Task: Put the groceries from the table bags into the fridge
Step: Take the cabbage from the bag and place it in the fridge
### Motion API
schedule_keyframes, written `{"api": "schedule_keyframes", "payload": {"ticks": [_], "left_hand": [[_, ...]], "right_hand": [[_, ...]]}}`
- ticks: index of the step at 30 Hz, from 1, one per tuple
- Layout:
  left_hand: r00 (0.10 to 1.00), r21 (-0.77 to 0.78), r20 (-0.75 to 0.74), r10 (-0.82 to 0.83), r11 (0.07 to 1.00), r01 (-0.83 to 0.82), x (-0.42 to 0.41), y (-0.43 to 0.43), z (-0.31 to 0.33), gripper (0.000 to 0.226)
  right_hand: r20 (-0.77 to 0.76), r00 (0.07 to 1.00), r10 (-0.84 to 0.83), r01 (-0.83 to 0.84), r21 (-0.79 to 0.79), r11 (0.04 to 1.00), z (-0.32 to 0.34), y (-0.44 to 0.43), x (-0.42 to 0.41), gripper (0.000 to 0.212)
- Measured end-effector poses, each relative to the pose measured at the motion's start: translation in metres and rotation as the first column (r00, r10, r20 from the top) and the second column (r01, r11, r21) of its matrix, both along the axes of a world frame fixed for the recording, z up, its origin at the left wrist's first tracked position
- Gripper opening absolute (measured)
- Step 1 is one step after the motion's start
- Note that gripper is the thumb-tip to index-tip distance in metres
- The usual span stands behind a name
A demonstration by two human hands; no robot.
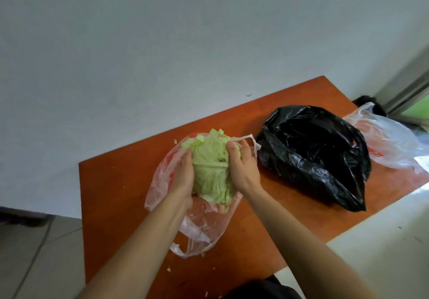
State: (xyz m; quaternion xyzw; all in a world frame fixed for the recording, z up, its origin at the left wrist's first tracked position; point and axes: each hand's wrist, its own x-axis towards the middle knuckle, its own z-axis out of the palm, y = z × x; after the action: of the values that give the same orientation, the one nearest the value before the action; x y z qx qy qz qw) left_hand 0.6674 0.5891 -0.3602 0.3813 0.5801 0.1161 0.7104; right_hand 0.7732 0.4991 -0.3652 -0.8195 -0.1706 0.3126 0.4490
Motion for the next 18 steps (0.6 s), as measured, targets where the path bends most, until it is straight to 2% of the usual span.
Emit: {"api": "schedule_keyframes", "payload": {"ticks": [3, 4, 7, 9, 11, 14, 16, 18], "left_hand": [[0.999, 0.106, 0.024, 0.029, 0.994, -0.031, -0.007, -0.002, 0.027, 0.023], [0.999, 0.109, 0.036, 0.01, 0.994, -0.014, -0.009, -0.003, 0.027, 0.031], [0.995, 0.095, 0.082, -0.064, 0.994, 0.056, -0.008, -0.009, 0.027, 0.097], [0.99, 0.158, 0.078, -0.117, 0.982, 0.104, 0.002, -0.008, -0.01, 0.115], [0.977, 0.254, 0.056, -0.207, 0.949, 0.187, 0.009, -0.027, -0.009, 0.113], [0.949, 0.449, 0.118, -0.292, 0.868, 0.211, 0.016, -0.082, 0.046, 0.092], [0.924, 0.49, 0.173, -0.34, 0.844, 0.219, 0.026, -0.117, 0.071, 0.083], [0.89, 0.517, 0.248, -0.383, 0.829, 0.213, 0.038, -0.154, 0.093, 0.082]], "right_hand": [[0.002, 1.0, -0.009, 0.009, 0.041, 0.999, 0.025, -0.001, 0.001, 0.102], [-0.016, 1.0, -0.023, 0.024, 0.044, 0.999, 0.03, -0.004, 0.0, 0.104], [-0.062, 0.992, -0.111, 0.116, 0.074, 0.991, 0.041, -0.024, -0.008, 0.112], [-0.052, 0.983, -0.174, 0.18, 0.136, 0.974, 0.044, -0.045, -0.016, 0.101], [-0.027, 0.969, -0.247, 0.247, 0.215, 0.945, 0.045, -0.072, -0.023, 0.089], [0.06, 0.929, -0.366, 0.322, 0.36, 0.876, 0.052, -0.116, -0.028, 0.076], [0.086, 0.89, -0.447, 0.374, 0.424, 0.825, 0.066, -0.15, -0.026, 0.075], [0.11, 0.849, -0.516, 0.409, 0.48, 0.776, 0.083, -0.189, -0.021, 0.077]]}}
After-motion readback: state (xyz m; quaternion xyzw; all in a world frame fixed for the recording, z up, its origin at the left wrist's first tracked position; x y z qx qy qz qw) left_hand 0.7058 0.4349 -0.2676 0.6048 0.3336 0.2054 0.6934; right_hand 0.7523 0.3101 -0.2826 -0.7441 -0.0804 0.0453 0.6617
